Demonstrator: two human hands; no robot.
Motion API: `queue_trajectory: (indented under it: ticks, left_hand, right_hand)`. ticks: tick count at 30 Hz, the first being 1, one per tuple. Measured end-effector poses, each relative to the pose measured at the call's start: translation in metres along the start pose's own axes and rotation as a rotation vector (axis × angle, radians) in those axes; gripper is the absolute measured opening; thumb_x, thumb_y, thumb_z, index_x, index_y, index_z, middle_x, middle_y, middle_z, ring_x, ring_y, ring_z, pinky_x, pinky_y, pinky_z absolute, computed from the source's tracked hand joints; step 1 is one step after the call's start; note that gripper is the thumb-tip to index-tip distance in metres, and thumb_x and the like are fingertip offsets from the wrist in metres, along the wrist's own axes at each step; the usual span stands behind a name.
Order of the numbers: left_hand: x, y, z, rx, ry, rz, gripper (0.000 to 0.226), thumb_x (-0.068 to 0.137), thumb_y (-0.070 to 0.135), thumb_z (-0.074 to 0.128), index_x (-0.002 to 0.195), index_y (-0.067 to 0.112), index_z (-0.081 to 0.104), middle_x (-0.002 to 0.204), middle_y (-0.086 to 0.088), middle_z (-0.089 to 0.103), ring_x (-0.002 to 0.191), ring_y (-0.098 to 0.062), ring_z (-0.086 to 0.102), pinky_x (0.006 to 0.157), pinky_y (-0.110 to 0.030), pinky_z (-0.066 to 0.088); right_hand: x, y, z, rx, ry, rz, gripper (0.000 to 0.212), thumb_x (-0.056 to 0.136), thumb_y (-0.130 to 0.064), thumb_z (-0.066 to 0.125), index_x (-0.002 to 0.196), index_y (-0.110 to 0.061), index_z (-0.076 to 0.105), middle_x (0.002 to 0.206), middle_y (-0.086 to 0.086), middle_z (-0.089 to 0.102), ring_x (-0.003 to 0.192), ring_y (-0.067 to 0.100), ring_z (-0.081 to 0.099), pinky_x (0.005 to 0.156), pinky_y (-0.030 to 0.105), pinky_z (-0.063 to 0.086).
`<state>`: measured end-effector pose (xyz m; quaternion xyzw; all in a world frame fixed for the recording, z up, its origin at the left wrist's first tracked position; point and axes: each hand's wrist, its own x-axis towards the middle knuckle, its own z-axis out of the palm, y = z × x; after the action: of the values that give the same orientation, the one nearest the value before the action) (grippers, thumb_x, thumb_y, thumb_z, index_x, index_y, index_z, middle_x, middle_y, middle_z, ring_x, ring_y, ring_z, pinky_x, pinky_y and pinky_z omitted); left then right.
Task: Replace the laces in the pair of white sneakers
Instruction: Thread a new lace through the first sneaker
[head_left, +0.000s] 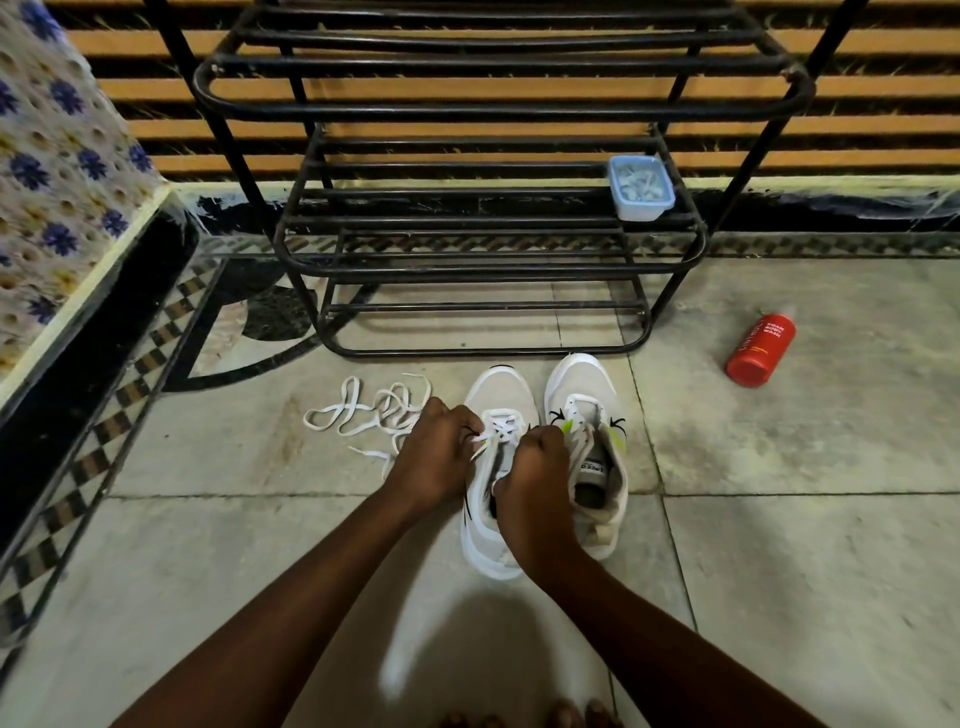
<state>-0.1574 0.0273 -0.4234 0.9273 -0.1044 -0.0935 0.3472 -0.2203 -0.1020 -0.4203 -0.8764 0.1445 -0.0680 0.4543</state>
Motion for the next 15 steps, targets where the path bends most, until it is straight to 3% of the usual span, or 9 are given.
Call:
queue_trajectory:
  ticks: [2,4,7,11,13,15]
  left_hand:
    - [-0.001,-0.005,0.0,0.031,-0.017,-0.071,0.02,0.087,0.016,0.071,0.106,0.02,0.069,0.108,-0.002,0.046,0.094,-0.018,0.06,0.088,-0.028,0.049]
    - [0.0,-0.006,-0.001,0.074,-0.041,-0.101,0.01,0.087,0.018,0.069,0.096,0.021,0.067,0.11,-0.005,0.047,0.098,-0.024,0.062,0.092,-0.035,0.052]
    - [0.003,-0.003,-0.003,0.148,-0.078,-0.062,0.007,0.091,0.02,0.062,0.085,0.019,0.059,0.103,-0.008,0.058,0.099,-0.032,0.062,0.087,-0.044,0.051]
    - [0.003,0.0,-0.017,-0.027,0.16,-0.083,0.017,0.09,0.027,0.073,0.078,0.026,0.062,0.072,0.018,0.069,0.08,-0.009,0.069,0.076,-0.031,0.053]
    - [0.002,0.007,-0.026,-0.139,0.199,-0.043,0.015,0.089,0.023,0.076,0.078,0.026,0.066,0.069,0.02,0.07,0.071,0.0,0.068,0.072,-0.028,0.054]
    - [-0.003,0.018,-0.035,-0.236,0.188,0.009,0.014,0.088,0.018,0.077,0.079,0.026,0.069,0.071,0.016,0.071,0.07,-0.003,0.069,0.072,-0.03,0.057]
  right_hand:
    - [0.002,0.001,0.003,0.013,-0.014,0.008,0.024,0.086,0.008,0.054,0.109,0.006,0.049,0.105,0.015,0.046,0.088,0.013,0.044,0.08,0.029,0.042]
    - [0.005,0.001,0.006,-0.072,-0.027,-0.012,0.031,0.08,0.01,0.052,0.11,0.01,0.051,0.113,0.021,0.047,0.099,0.03,0.053,0.094,0.043,0.046]
    - [0.006,0.001,0.009,-0.139,-0.005,-0.045,0.028,0.075,0.006,0.05,0.102,0.009,0.057,0.112,0.023,0.05,0.1,0.039,0.054,0.098,0.047,0.044]
    - [0.007,0.001,0.006,-0.117,0.062,-0.125,0.021,0.079,0.004,0.058,0.099,0.007,0.061,0.106,0.024,0.056,0.102,0.042,0.056,0.098,0.048,0.044]
    - [0.01,-0.001,0.002,-0.062,0.088,-0.159,0.031,0.08,0.003,0.061,0.111,0.007,0.062,0.112,0.024,0.06,0.11,0.042,0.056,0.102,0.046,0.043]
    - [0.013,-0.006,-0.005,0.005,0.078,-0.199,0.045,0.082,0.003,0.058,0.127,0.006,0.056,0.123,0.022,0.061,0.119,0.038,0.055,0.107,0.044,0.041]
